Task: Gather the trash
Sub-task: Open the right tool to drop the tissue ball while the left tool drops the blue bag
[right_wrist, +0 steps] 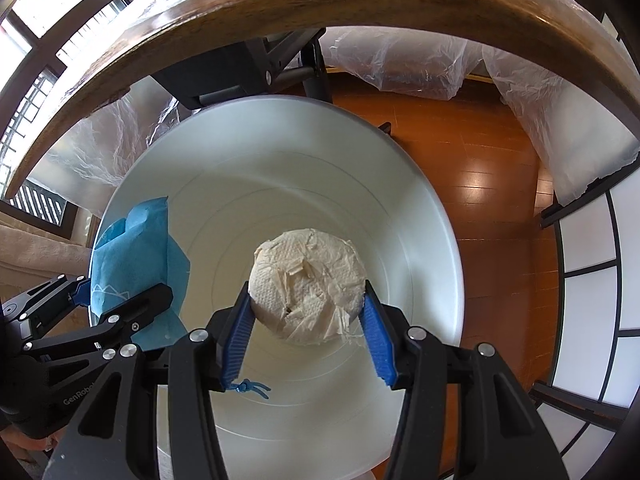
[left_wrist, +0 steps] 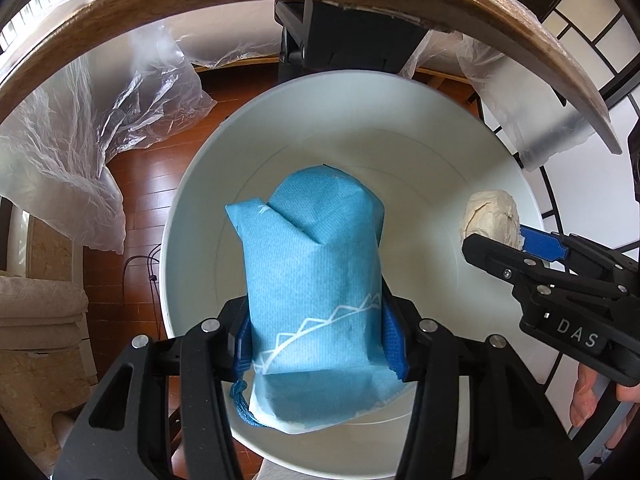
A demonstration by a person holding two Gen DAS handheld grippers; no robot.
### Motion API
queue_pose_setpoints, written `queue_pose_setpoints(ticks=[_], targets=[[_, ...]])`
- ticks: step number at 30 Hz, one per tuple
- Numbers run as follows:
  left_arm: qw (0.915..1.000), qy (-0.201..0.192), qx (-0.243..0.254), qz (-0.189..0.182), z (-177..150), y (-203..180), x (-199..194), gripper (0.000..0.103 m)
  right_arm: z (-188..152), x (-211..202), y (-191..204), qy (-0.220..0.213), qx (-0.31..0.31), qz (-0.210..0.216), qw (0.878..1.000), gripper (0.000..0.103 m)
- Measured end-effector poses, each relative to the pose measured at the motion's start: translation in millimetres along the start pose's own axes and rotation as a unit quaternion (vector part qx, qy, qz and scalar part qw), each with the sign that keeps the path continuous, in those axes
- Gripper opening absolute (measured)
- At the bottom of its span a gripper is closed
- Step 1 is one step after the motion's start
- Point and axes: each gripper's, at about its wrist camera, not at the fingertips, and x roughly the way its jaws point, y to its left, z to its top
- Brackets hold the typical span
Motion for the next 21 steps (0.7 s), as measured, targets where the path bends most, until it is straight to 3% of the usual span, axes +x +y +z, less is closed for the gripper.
queue_pose_setpoints(ticks=[13,15,17,21], targets=[[0.9999,0.001,-0.008,-0.007,-0.2,3.7,-0.4,0.055,-2.5,1.9,-6.7,0.004,0.013,-0.002,1.0,0.052],[0.9999,0.0,-0.009,-0.006,-0.6,3.6,-0.3,0.056,-2.3,1.6,-8.0,0.004,0.016,-0.002,1.0,0.054],[0.9999,-0.002,-0.012,-0.006,-0.2,4.4,-0.9,0.062,-2.4,0.3,-8.8,0.0,0.022,-0.001,1.0,0.067],[0.9999,-0.006,-0.013,-0.008,0.4,6.2,-3.2,0.065,-2.1,-1.9,-8.5,-0.002,0.023,-0.001,1.0,0.068]])
